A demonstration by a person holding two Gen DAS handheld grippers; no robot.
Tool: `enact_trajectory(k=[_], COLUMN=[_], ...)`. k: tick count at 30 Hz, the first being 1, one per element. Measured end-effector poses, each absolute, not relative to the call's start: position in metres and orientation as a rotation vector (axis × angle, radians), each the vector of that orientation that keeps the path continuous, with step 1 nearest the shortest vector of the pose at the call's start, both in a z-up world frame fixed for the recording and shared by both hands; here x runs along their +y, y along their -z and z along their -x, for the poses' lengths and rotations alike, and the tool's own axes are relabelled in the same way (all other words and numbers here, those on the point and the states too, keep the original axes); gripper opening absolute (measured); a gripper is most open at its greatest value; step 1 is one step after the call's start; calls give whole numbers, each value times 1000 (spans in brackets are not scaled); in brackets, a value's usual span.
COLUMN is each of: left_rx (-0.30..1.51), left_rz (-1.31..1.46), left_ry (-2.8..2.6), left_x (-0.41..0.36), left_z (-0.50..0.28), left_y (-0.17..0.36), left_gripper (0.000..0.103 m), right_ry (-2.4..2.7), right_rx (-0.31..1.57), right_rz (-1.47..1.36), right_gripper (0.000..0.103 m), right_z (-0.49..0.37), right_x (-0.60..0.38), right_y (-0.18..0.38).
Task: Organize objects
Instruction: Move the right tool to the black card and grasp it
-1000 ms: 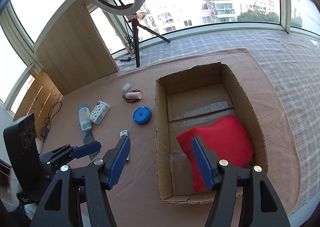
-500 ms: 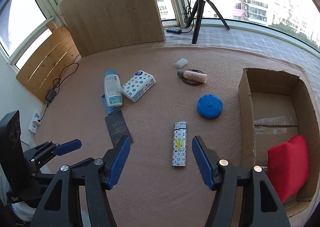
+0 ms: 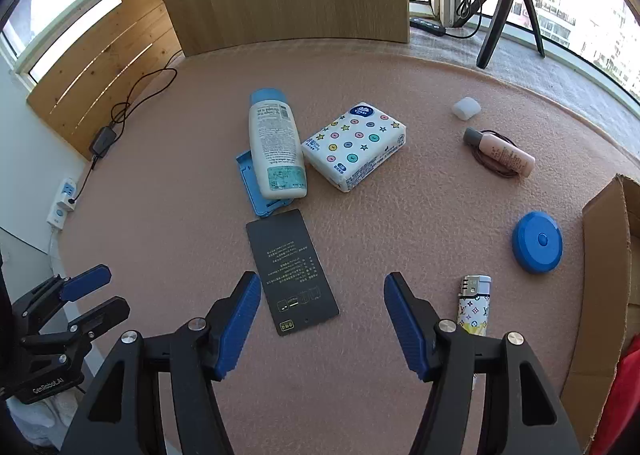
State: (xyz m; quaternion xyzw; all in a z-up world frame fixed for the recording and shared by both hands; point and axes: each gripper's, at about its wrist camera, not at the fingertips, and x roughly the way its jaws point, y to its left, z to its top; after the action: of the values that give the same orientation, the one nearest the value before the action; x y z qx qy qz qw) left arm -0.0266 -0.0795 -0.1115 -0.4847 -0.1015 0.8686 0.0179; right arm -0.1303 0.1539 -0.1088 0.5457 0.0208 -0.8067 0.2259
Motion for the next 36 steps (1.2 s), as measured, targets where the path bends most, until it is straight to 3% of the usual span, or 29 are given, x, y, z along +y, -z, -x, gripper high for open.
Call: enact_trajectory(k=[36], left_rx=[-388], left_rz=[1569], left_ry=[-2657], left_x=[-132], left_z=[19], left_y=[130], left_gripper=[63], right_ry=[2094], right_rx=[206], right_rz=[-1602], right_gripper=[60], right_z=[160], right_x=[99], right_y=[148])
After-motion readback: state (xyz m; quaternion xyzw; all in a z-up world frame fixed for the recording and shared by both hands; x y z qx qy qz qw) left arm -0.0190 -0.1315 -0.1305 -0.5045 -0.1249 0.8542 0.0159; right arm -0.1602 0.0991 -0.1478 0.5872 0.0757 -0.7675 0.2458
